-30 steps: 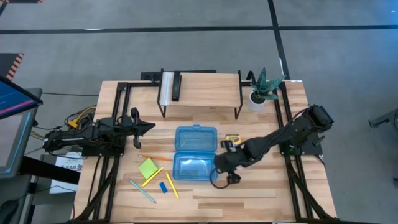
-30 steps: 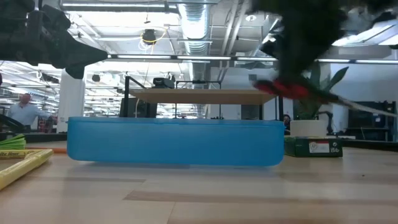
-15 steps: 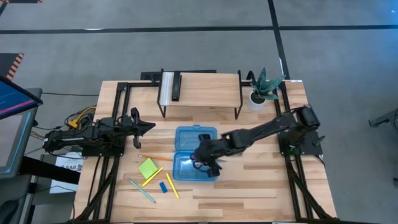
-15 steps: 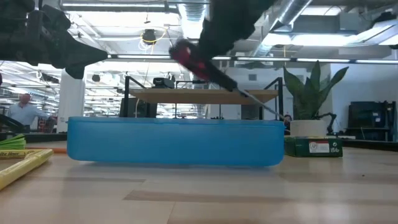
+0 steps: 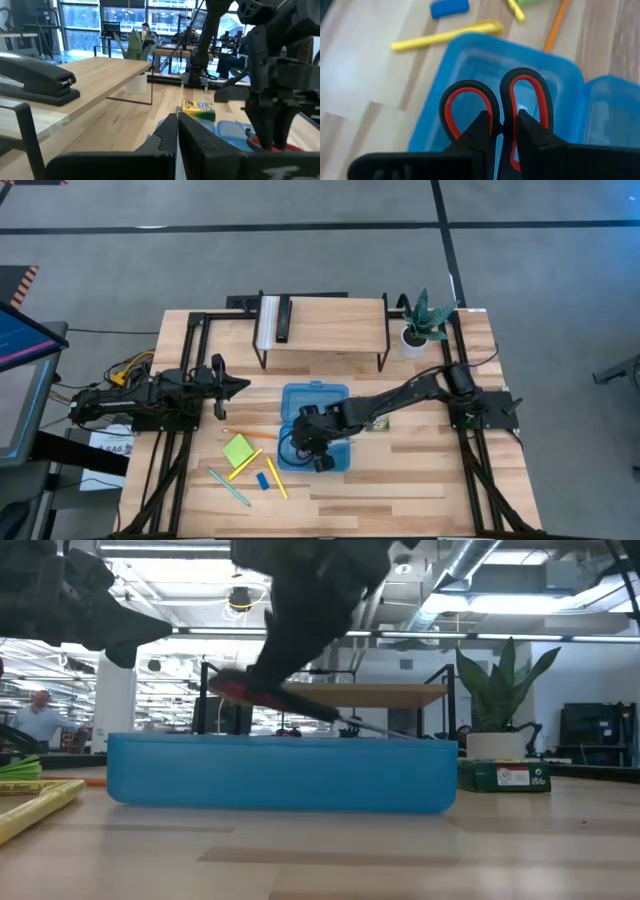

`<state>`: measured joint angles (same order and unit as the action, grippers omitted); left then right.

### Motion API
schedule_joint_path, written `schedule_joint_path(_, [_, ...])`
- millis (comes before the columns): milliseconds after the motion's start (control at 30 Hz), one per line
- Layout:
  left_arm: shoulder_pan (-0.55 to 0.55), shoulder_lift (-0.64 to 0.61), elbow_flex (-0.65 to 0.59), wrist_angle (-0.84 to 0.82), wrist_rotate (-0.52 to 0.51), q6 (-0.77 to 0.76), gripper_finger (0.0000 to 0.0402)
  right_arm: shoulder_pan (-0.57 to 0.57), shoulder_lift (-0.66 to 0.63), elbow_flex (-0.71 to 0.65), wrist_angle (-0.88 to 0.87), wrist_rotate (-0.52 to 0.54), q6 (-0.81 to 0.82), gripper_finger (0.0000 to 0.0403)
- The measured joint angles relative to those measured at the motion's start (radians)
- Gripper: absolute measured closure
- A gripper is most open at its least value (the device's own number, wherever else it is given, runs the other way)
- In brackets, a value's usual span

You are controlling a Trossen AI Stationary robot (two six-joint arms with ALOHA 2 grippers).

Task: Pack school essentials
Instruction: Put the black scissors into the blue supply box, then put the green sticky notes into the blue supply box

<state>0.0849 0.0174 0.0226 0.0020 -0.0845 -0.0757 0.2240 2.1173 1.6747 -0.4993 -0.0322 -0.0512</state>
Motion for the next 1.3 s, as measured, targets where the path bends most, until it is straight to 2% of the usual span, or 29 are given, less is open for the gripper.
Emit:
schedule_joint_path(333, [0.0, 0.002, 0.0, 0.0, 0.0, 0.0, 0.0397, -0.027, 0.034, 0.038, -0.003, -0.026, 0.021, 0.0281])
schedule_joint_path(767, [0.0, 0.002, 0.0, 0.0, 0.0, -0.008, 0.0397, -0.04, 0.029, 0.038, 0.067, -0.026, 0.046, 0.0244])
schedule_joint_path(967, [0.0, 0.002, 0.0, -0.001, 0.004, -0.019, 0.0397, -0.052, -0.016, 0.037, 0.124, -0.033, 0.02, 0.0244])
schedule_joint_path(1167, [0.0, 0.002, 0.0, -0.004, 0.025, -0.059, 0.0397, -0.077, -0.077, 0.033, 0.154, -0.112, 0.001, 0.0257])
schedule_joint_path(1300, [0.0, 0.002, 0.0, -0.004, 0.029, -0.089, 0.0397, -0.096, -0.12, -0.04, 0.257, -0.147, -0.011, 0.0265])
